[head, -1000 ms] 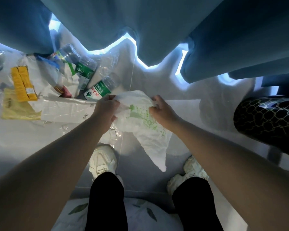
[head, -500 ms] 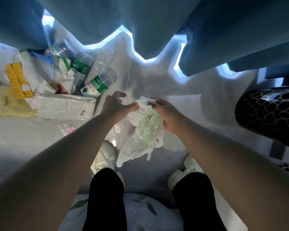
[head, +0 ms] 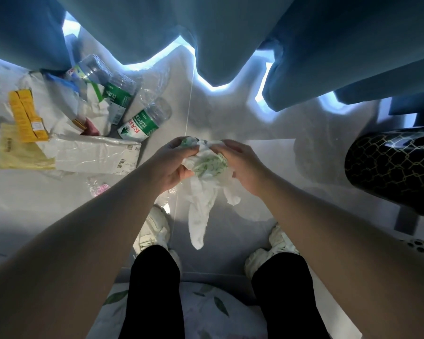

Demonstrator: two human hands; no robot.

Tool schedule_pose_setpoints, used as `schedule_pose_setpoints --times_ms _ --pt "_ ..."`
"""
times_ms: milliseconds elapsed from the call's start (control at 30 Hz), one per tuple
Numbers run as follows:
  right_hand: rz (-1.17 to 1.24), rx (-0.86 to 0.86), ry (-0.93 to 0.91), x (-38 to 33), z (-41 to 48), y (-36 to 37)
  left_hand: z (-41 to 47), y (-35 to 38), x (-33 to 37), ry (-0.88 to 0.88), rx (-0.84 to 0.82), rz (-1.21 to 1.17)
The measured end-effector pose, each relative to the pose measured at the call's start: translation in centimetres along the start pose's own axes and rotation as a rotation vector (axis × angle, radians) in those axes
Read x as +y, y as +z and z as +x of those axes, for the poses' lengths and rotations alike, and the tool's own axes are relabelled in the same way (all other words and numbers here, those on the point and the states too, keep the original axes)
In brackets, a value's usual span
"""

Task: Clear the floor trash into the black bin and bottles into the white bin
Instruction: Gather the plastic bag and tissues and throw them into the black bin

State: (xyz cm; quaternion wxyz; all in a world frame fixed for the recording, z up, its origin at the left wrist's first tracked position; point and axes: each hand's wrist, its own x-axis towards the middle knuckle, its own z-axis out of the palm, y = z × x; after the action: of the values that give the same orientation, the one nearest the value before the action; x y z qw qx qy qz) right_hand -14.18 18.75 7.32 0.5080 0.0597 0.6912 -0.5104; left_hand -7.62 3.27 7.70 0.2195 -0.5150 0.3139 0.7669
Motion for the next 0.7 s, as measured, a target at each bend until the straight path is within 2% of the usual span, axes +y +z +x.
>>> schedule_pose_setpoints --times_ms 67,100,167,267,367,467,567,700 --pt "0.234 -0.321 0.165 0.0 -0.6 -0.3 0.2 0.0 0.1 0.048 0.078 -0.028" --pt "0.402 -0.428 0.227 0.3 -0.7 -0.4 0.2 0.1 0.1 0.08 0.113 -0.001" --pt "0.622 -0.488 0.302 0.8 -0.8 -0.4 0.0 0.1 -0.2 0.208 0.207 0.236" --pt "0.721 -0.404 0.3 1.6 -0.5 -0.4 -0.1 0.1 -0.9 0.493 0.272 0.734" --pt "0.834 -0.358 0.228 1.5 -0.4 -0.4 -0.4 0.2 -1.5 0.637 0.084 0.98" --pt "0.813 -0.251 0.16 1.7 -0.3 -0.7 -1.3 0.7 -1.7 0.485 -0.048 0.927" --pt "0.721 -0.136 0.114 1.6 -0.5 -0.6 -1.5 0.9 -1.3 0.401 -0.081 0.909" --pt "0.57 0.047 0.108 1.7 -0.8 -0.7 -1.6 1.7 -0.3 0.3 -0.102 0.691"
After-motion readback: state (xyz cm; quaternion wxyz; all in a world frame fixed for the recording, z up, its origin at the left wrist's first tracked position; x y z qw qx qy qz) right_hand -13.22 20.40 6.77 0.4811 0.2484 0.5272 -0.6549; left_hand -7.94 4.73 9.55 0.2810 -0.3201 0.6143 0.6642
